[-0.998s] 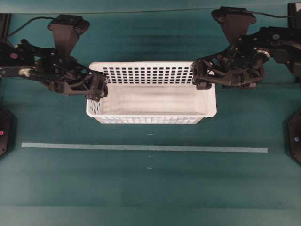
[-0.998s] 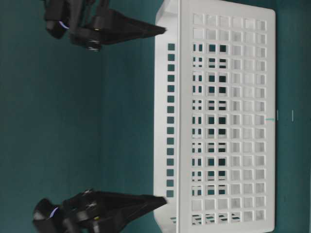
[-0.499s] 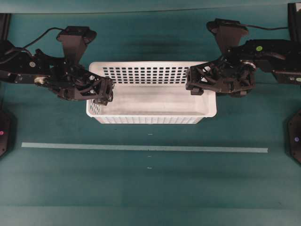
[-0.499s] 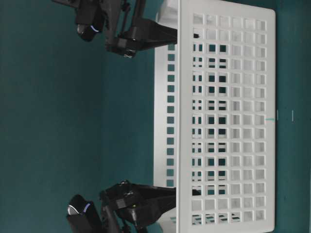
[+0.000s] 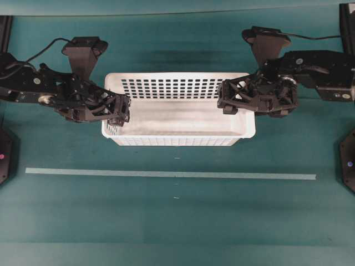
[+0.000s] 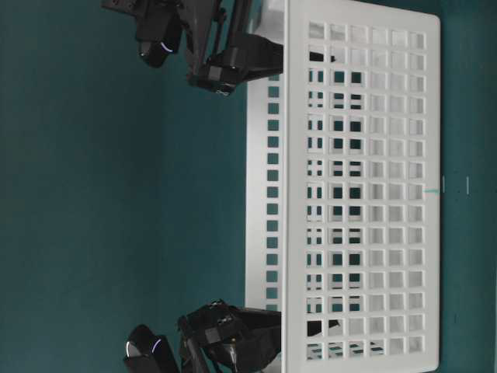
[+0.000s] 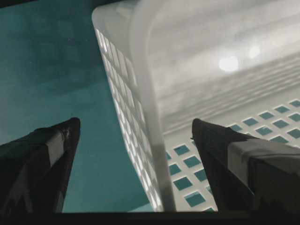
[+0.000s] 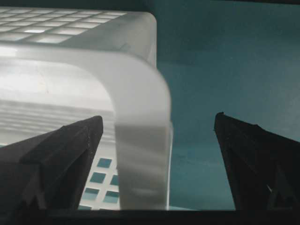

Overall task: Lift the white basket with both hands.
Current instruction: 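Lower both open grippers over the basket's side rims and close them, then lift the basket with both grippers and pull it toward the front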

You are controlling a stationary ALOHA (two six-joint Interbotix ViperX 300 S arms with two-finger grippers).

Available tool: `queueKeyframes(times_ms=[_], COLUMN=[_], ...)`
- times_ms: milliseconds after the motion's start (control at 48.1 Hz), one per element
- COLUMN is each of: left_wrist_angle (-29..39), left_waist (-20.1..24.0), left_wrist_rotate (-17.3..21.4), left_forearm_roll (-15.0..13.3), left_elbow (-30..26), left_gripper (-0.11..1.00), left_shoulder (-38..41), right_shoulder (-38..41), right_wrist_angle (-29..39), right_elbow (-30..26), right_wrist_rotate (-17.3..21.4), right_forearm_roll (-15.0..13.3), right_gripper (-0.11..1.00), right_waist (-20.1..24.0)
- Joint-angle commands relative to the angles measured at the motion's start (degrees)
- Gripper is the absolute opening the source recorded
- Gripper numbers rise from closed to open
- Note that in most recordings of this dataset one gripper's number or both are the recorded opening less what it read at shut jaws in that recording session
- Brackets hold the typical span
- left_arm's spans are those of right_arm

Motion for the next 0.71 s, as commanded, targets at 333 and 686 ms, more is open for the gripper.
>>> queueKeyframes(times_ms=[333,686], left_wrist_angle=[-1.1,-2.5], left_waist=[0.1,0.1], left_wrist_rotate=[-0.2,-0.3], left_forearm_roll=[0.3,0.3], left_elbow=[-0.5,-0.4], left_gripper=[0.52,0.14], left_shoulder=[-0.4,-0.4], right_shoulder=[1.1,1.3], right_wrist_angle=[-0.4,-1.1], right_elbow=[-0.1,-0.1], right_wrist_rotate=[2.3,2.3], right_forearm_roll=[-0.4,-1.1], right_gripper=[0.55,0.16], right_waist=[0.5,0.8])
